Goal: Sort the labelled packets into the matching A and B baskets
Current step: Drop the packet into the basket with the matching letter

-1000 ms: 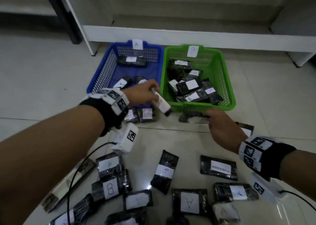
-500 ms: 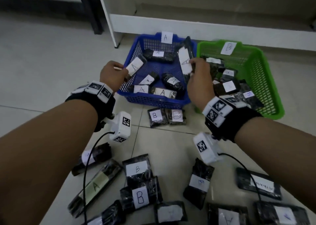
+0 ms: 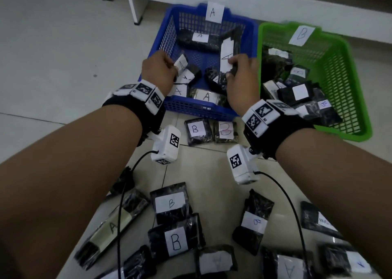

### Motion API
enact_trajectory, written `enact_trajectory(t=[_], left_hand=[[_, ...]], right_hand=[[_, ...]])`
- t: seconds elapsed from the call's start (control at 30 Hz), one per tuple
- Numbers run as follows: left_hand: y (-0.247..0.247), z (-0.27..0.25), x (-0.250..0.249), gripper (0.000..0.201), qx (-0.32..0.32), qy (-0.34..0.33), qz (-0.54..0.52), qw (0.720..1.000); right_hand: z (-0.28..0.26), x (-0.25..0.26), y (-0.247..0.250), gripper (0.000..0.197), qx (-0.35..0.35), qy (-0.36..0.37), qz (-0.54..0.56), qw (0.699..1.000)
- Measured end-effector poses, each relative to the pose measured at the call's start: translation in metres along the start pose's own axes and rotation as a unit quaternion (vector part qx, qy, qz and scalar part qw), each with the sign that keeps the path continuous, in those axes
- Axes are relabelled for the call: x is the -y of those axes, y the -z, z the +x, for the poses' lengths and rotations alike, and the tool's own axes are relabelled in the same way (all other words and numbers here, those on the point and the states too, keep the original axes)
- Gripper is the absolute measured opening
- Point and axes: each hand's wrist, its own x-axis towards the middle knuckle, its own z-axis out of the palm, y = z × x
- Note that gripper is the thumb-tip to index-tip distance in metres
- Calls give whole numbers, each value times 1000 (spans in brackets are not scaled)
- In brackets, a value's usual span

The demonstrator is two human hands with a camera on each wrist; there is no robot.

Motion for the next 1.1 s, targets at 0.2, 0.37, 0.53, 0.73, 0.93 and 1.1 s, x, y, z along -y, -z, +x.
enact_trajectory(t=[0.2,0.37,0.53,0.73,0.93,1.1], left_hand=[[-14,0,10,26,21,-66,159,985],[-15,3,15,46,74,-117,284,949],[-9,6,12,38,131,-116,279,944],[24,2,23,43,154,-184,189,952],[84,-34,76,52,128,-149,215,957],[125,-89,109,43,360,15,239,902]], right_hand=[[-4,-16,-24,30,189,44,-185,963],[4,-14,-26,37,228,-2,-275,934],[10,-24,-33,47,253,15,-280,926],[5,-22,-23,46,147,28,-225,963],[-44,12,-5,33,-56,184,-123,973],[-125,24,-14,34,148,267,-93,948]])
